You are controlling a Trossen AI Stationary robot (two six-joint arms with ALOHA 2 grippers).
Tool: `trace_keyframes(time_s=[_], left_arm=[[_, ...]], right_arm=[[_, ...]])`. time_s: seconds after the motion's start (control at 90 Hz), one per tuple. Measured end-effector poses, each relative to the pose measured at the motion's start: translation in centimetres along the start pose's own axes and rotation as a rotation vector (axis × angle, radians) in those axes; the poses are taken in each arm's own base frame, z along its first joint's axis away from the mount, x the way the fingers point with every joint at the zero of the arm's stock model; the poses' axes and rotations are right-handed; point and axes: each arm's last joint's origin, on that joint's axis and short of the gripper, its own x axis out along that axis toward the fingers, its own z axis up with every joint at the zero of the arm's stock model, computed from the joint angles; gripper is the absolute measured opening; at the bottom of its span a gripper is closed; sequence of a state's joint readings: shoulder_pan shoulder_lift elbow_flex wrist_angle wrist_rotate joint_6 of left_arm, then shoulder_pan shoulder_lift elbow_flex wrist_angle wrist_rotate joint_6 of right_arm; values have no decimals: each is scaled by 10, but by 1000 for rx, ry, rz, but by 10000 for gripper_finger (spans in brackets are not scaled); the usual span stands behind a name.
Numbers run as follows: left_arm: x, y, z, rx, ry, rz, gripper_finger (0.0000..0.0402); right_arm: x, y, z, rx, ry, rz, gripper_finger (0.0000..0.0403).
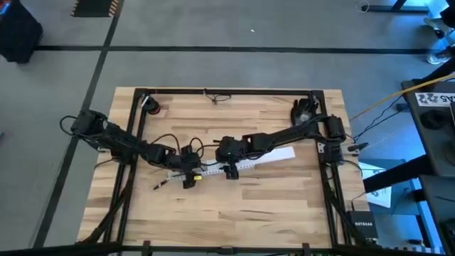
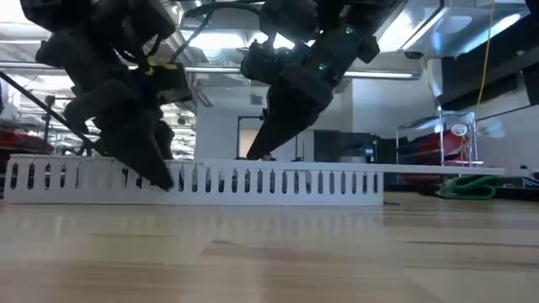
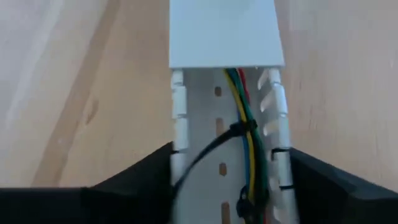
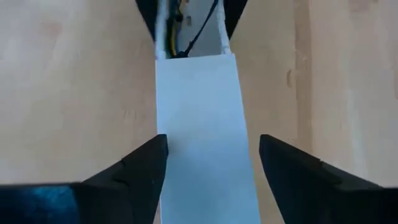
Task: Ziptie cables
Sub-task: Close the cable duct
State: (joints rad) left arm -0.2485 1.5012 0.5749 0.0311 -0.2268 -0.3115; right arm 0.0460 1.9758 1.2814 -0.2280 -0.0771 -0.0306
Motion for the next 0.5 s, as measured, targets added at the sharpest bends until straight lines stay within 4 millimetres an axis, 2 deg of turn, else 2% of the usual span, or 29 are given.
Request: trace_keyframes(time_s=[0.1, 0.222, 0.5], left_arm=[[3, -1, 1, 3, -20, -9, 187], [7, -3, 3, -4, -45, -33, 181], [13, -4, 5, -15, -55, -61, 218]], right_arm=[[7, 1, 0, 7, -12, 49, 221], [15, 1, 3, 21, -71, 56, 209], [22, 0, 6, 38, -132, 54, 205]])
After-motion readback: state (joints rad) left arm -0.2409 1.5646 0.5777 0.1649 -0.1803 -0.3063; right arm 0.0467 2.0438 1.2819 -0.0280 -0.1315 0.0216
